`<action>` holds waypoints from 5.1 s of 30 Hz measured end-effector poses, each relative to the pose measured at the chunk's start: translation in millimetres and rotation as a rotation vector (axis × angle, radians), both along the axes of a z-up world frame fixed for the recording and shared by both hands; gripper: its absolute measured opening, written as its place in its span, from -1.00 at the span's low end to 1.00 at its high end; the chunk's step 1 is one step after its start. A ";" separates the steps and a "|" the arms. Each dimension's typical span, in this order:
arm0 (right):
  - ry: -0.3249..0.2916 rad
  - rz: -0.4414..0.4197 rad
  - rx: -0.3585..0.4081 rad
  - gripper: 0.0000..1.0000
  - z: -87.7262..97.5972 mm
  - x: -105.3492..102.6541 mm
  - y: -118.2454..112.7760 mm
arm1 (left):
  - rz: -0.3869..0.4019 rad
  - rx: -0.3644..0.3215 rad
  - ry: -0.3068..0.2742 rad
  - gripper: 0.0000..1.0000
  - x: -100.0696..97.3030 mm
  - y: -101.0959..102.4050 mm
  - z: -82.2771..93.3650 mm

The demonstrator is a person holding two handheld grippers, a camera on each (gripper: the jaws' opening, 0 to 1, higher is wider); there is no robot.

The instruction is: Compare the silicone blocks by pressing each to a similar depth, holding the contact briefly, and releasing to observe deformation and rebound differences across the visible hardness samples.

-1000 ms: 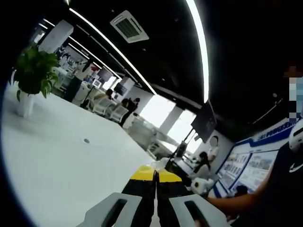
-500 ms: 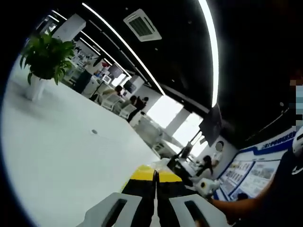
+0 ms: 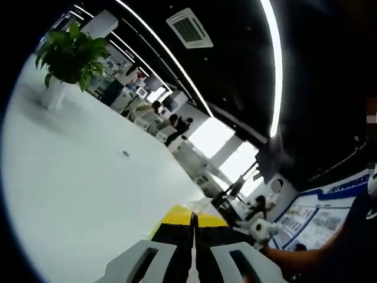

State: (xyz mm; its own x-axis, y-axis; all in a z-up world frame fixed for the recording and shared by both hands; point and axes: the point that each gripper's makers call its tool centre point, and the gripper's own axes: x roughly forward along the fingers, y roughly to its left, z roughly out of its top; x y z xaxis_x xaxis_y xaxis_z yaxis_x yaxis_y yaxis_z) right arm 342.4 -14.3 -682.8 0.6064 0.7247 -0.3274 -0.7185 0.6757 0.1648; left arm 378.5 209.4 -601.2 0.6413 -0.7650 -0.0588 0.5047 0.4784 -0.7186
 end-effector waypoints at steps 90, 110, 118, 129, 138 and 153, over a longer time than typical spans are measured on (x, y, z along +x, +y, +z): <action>0.073 0.001 -0.027 0.93 -9.1 0.9 3.4 | 0.125 0.531 0.119 -0.12 42.9 82.7 -173.6; 0.046 -0.043 -0.077 0.93 3.6 19.8 -36.4 | 0.123 0.621 -0.132 1.00 -38.8 112.2 -84.8; 0.011 -0.048 -0.094 0.93 -1.9 8.1 -42.8 | 0.111 0.589 -0.221 1.00 -60.4 115.4 -59.3; 0.029 -0.097 -0.116 0.93 -6.4 -0.3 -48.2 | 0.131 0.624 -0.153 1.00 -60.8 128.7 -77.0; 0.062 -0.128 -0.083 0.93 -19.6 -5.9 -50.2 | 0.111 0.610 -0.121 1.00 -63.9 120.7 -87.4; 0.059 -0.101 -0.103 0.93 -19.8 0.7 -45.2 | 0.157 0.530 -0.074 0.93 -55.9 105.3 -78.4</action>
State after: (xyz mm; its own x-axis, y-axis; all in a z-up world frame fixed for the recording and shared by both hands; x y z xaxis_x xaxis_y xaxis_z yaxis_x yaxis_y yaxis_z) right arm 343.1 -59.5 -702.7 0.6520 0.6217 -0.4339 -0.6372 0.7595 0.1308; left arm 322.6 314.7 -679.6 0.7621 -0.5380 -0.3602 0.4385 0.8382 -0.3242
